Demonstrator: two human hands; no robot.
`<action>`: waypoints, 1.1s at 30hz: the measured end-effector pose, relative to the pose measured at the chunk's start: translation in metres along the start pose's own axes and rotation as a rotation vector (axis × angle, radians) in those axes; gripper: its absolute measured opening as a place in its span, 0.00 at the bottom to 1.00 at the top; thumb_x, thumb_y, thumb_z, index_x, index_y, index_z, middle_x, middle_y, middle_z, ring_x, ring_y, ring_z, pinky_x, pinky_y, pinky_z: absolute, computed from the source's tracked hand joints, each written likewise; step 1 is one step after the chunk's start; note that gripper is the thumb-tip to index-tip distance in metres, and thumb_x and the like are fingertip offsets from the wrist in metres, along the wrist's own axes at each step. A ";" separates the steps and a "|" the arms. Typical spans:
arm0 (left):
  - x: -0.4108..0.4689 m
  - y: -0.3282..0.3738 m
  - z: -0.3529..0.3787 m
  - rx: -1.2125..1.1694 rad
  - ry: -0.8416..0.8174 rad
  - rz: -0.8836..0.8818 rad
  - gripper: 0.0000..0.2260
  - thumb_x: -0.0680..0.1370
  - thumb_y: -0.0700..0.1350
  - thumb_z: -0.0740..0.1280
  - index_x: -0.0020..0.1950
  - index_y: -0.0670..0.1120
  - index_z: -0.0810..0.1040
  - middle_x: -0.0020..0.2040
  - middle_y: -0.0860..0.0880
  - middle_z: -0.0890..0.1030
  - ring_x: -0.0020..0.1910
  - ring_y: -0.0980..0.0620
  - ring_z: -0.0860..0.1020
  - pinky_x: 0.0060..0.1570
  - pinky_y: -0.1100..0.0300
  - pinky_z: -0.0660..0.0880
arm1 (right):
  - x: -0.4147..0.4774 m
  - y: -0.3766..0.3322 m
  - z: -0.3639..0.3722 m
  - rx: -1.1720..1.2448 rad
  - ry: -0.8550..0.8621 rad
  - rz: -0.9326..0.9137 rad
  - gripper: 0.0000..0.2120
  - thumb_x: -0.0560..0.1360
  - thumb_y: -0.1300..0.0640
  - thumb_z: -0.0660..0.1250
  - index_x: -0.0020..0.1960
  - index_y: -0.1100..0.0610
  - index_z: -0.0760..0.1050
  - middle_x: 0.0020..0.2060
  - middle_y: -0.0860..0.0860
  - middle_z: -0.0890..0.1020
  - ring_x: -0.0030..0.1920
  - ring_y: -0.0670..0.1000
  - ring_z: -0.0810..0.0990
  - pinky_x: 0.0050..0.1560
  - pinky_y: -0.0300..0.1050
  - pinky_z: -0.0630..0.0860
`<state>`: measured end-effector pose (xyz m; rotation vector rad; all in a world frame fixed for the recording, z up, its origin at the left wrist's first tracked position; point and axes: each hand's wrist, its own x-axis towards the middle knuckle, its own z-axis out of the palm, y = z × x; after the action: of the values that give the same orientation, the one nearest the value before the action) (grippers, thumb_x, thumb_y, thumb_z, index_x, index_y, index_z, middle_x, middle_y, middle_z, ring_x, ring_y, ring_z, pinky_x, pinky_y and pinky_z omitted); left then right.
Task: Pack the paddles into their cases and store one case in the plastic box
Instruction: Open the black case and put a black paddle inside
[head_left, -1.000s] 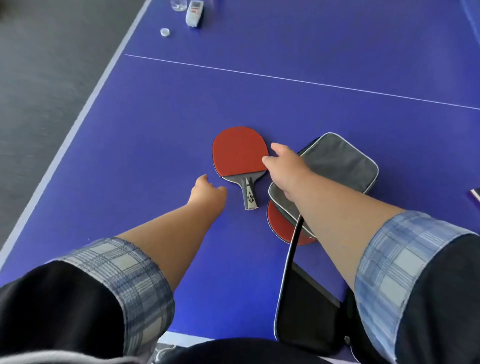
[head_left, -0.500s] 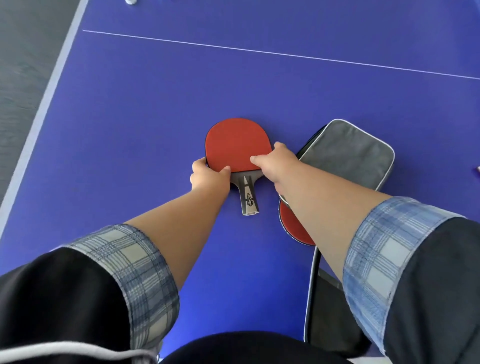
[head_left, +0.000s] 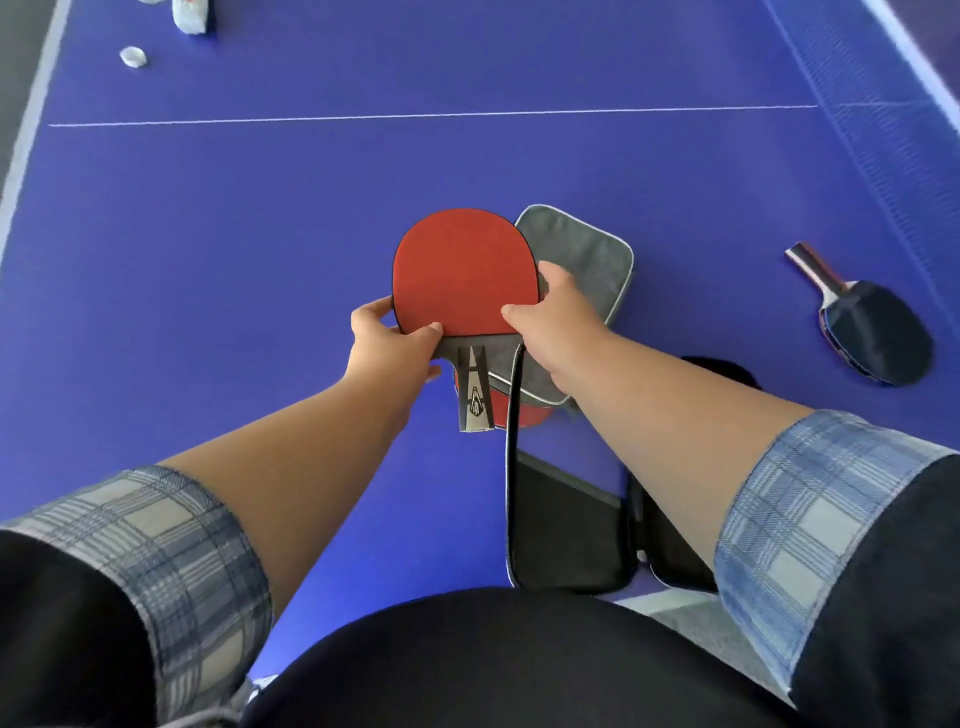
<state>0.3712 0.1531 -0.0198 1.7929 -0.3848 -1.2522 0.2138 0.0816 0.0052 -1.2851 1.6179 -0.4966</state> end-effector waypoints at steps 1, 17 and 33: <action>-0.009 -0.001 0.013 0.021 -0.022 0.012 0.24 0.74 0.47 0.71 0.64 0.58 0.63 0.50 0.53 0.83 0.36 0.55 0.85 0.41 0.55 0.83 | -0.005 0.008 -0.017 -0.011 0.001 -0.004 0.33 0.77 0.57 0.69 0.78 0.48 0.61 0.53 0.43 0.80 0.47 0.44 0.79 0.38 0.33 0.71; -0.123 -0.074 0.205 0.431 -0.140 0.175 0.32 0.70 0.49 0.74 0.71 0.51 0.66 0.51 0.52 0.83 0.42 0.49 0.84 0.48 0.48 0.82 | -0.058 0.160 -0.228 -0.090 0.018 0.049 0.22 0.76 0.56 0.70 0.69 0.49 0.72 0.56 0.46 0.82 0.51 0.51 0.81 0.51 0.44 0.75; -0.138 -0.128 0.258 0.799 -0.034 0.059 0.23 0.77 0.42 0.66 0.71 0.44 0.66 0.61 0.43 0.78 0.52 0.41 0.79 0.47 0.52 0.76 | -0.061 0.247 -0.226 -0.295 -0.009 0.188 0.19 0.75 0.58 0.70 0.64 0.54 0.72 0.60 0.57 0.69 0.45 0.58 0.80 0.53 0.52 0.80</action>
<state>0.0574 0.1917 -0.0646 2.3865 -1.0621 -1.1672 -0.1077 0.1699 -0.0626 -1.3271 1.8314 -0.1394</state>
